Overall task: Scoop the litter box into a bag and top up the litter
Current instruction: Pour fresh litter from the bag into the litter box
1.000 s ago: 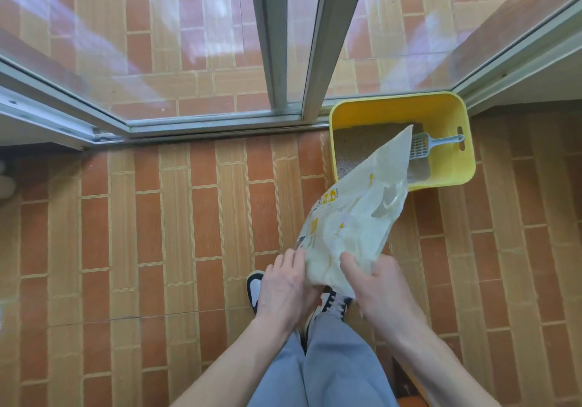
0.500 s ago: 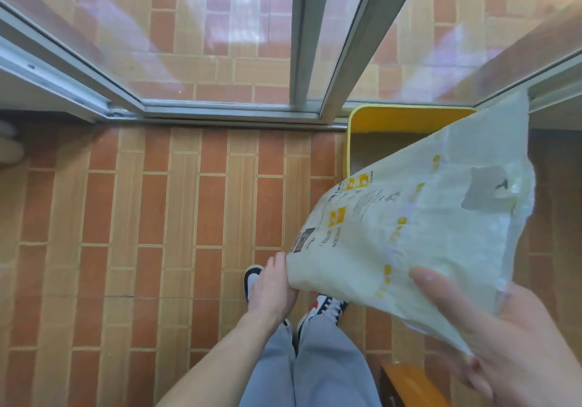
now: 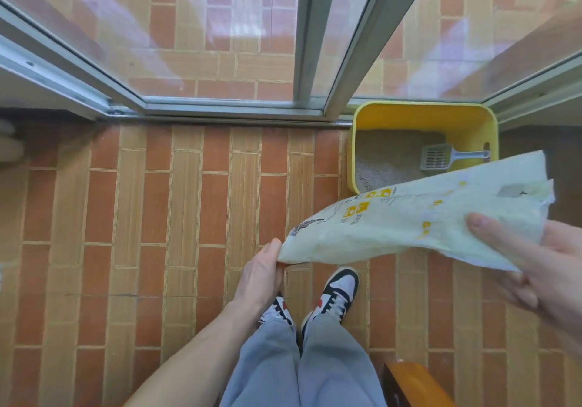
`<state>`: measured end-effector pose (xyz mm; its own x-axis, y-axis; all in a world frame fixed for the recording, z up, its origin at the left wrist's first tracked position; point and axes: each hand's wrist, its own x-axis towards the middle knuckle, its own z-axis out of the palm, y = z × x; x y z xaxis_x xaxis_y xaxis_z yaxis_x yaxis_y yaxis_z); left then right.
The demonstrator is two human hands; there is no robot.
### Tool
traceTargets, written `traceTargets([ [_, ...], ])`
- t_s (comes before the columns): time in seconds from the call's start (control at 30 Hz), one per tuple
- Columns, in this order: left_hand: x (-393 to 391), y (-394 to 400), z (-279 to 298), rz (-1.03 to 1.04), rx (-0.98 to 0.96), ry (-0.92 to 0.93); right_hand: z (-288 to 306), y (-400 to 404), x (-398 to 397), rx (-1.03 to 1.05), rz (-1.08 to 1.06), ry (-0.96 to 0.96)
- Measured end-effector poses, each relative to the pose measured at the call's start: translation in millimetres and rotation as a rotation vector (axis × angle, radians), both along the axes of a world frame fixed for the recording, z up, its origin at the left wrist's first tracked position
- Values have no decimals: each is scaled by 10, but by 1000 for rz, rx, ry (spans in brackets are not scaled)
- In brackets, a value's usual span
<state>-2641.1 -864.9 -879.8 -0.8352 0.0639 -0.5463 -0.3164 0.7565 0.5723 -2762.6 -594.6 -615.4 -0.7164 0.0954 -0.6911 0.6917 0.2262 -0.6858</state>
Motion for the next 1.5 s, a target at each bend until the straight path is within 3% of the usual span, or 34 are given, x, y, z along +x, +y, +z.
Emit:
traceTargets([
  [0.07,-62,-62,-4,-30,-28,-17,-89,64,-88,110,-27,-47],
  [0.33,-297,-298,99,-103,-146,43,-623,402,-325,230,17,-235],
  [0.5,-477,-463,179,-118,-229,93,-962,410,-448,340,-94,-149],
  [0.7,-718,-616,335,-173,-278,132,-1330,285,-483,375,-406,-44],
  [0.87,-849,-772,403,-230,-276,160,-1477,188,-526,471,-422,-1],
  [1.23,-947,-780,608,-253,-245,233,-1724,276,-527,430,-572,-69],
  [1.5,-1014,-640,725,-243,-259,275,-1804,613,-645,409,-430,-95],
])
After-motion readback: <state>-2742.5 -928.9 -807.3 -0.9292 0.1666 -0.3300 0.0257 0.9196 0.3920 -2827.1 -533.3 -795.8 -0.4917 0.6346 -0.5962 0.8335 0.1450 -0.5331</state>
